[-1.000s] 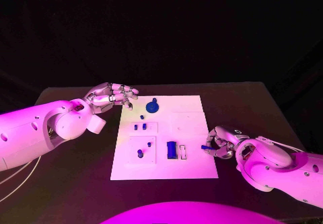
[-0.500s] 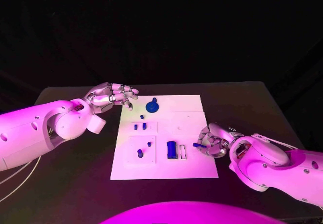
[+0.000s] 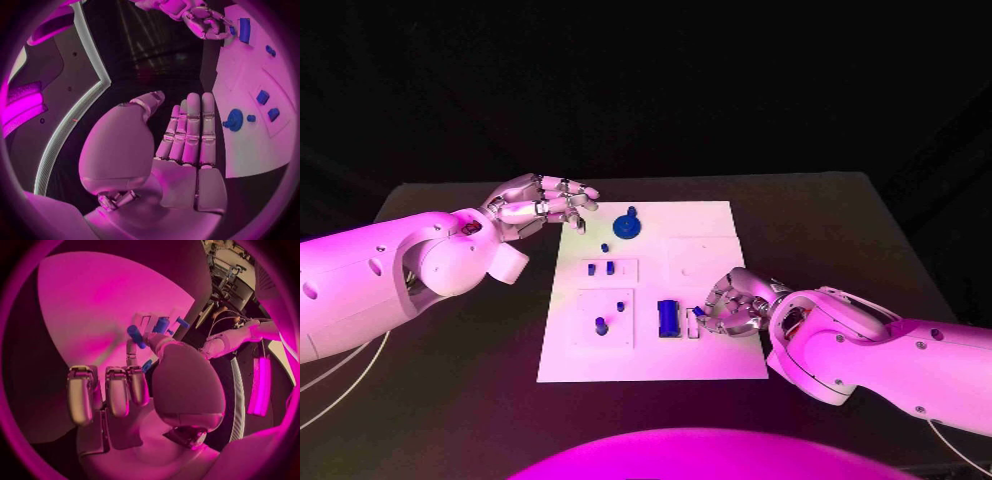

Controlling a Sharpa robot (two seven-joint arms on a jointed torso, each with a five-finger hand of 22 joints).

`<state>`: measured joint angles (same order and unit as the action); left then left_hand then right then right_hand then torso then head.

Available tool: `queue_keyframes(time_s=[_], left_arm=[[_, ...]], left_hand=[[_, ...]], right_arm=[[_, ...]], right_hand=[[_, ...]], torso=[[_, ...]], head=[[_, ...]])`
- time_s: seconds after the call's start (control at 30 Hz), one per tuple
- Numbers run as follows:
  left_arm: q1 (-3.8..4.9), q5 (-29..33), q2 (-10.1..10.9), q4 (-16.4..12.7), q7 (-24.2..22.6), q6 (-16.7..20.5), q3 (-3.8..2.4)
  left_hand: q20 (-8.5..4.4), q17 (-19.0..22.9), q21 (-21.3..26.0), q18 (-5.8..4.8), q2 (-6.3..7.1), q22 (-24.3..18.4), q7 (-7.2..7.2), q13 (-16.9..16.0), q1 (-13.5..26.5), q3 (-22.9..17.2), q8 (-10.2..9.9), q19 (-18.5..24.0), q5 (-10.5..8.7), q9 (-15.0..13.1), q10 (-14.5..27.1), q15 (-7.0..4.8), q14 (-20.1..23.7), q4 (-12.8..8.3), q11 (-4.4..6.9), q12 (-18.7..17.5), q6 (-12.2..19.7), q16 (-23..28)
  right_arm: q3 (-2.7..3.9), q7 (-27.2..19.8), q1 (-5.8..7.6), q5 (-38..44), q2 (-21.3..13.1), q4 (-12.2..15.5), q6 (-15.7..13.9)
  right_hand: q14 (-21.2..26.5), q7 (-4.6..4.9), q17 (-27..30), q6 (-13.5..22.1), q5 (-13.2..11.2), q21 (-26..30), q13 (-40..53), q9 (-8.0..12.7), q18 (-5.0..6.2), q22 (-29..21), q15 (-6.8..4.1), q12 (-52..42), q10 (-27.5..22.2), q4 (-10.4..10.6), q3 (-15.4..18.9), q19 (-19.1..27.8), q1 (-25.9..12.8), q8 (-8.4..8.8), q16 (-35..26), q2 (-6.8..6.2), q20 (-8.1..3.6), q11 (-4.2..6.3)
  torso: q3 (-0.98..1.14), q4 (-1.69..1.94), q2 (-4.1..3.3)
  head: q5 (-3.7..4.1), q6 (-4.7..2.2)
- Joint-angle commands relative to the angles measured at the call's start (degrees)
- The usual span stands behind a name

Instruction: Assemble the parts on the task board

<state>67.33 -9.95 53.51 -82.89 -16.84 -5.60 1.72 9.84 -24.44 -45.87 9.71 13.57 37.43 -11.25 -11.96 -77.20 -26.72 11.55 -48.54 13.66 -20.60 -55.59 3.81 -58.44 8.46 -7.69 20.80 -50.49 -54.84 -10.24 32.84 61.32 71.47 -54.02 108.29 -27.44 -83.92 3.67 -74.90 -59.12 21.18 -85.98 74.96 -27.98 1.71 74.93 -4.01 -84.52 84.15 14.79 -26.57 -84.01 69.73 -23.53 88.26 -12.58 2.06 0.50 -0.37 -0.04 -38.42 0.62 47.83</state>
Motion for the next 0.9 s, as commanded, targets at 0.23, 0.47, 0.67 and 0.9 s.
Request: queue_keyframes(time_s=[0.23, 0.47, 0.67, 0.9], left_arm=[[0.03, 0.3, -0.1, -0.2, -0.2, -0.5, -0.03], [0.03, 0.3, -0.1, -0.2, 0.1, -0.8, -0.03], [0.03, 0.3, 0.0, -0.3, 0.2, -0.9, -0.03], [0.03, 0.3, 0.0, -0.3, 0.3, -0.9, -0.03]], left_hand=[[-0.02, -0.1, 0.2, 0.80, -0.33, -0.1, 0.01, -0.1, -0.4, 0.2, 0.4, -0.2, -0.22, -0.1, 0.3, -0.01, 0.3, 0.0, 0.02, 0.2, 0.6, -0.4], [-0.02, -0.1, 0.2, 0.80, -0.33, -0.1, 0.01, -0.1, -0.4, 0.2, 0.4, -0.2, -0.22, -0.1, 0.3, -0.01, 0.3, 0.0, 0.02, 0.2, 0.6, -0.4], [-0.05, -0.1, 0.3, 0.80, -0.38, -0.2, -0.01, -0.1, -0.7, 0.3, 0.4, -0.4, -0.22, -0.1, 0.3, 0.00, 0.3, 0.1, 0.00, 0.3, 0.6, -0.4], [-0.05, -0.1, 0.3, 0.80, -0.38, -0.2, -0.01, -0.1, -0.7, 0.3, 0.4, -0.4, -0.22, -0.1, 0.3, 0.00, 0.3, 0.1, 0.00, 0.3, 0.6, -0.4]], right_arm=[[0.01, -0.4, -0.19, -5.1, 1.5, -0.8, 0.3], [0.01, -0.1, -0.24, -5.7, 2.5, -1.7, 1.5], [0.00, 0.1, -0.30, -5.8, 2.7, -2.3, 3.0], [0.00, 0.0, -0.41, -5.1, 3.0, -2.6, 3.2]], right_hand=[[-5.4, 0.01, -11.7, 0.1, 1.7, -0.4, 11.8, -0.1, -1.02, 14.2, -0.28, -0.6, 3.5, 1.6, 2.2, -5.1, -3.7, -0.29, 0.4, 0.79, -0.26, 0.14], [-5.4, 0.03, -11.7, 0.1, 1.8, -0.4, 11.9, -0.1, -1.03, 14.2, -0.28, -0.7, 3.6, 1.7, 2.5, -5.1, -4.0, -0.30, 0.4, 0.75, -0.27, 0.13], [-5.4, 0.00, -11.9, 0.0, 1.8, -0.3, 11.9, -0.2, -1.01, 14.1, -0.27, -0.7, 3.6, 1.7, 2.8, -5.1, -4.4, -0.35, 0.5, 0.98, -0.27, 0.14], [-5.4, 0.02, -11.8, 0.1, 0.6, -0.1, 11.9, -0.2, -0.96, 14.1, -0.26, -0.6, 3.6, 1.8, 3.7, -5.1, -5.2, -0.31, 0.4, 1.04, -0.26, 0.13]], torso=[[0.07, -0.01, 0.06], [0.03, 0.03, 0.02], [-0.04, 0.02, 0.05], [0.04, -0.06, 0.05]], head=[[0.02, 0.15], [0.01, 0.18], [-0.01, 0.40], [-0.16, 0.37]])
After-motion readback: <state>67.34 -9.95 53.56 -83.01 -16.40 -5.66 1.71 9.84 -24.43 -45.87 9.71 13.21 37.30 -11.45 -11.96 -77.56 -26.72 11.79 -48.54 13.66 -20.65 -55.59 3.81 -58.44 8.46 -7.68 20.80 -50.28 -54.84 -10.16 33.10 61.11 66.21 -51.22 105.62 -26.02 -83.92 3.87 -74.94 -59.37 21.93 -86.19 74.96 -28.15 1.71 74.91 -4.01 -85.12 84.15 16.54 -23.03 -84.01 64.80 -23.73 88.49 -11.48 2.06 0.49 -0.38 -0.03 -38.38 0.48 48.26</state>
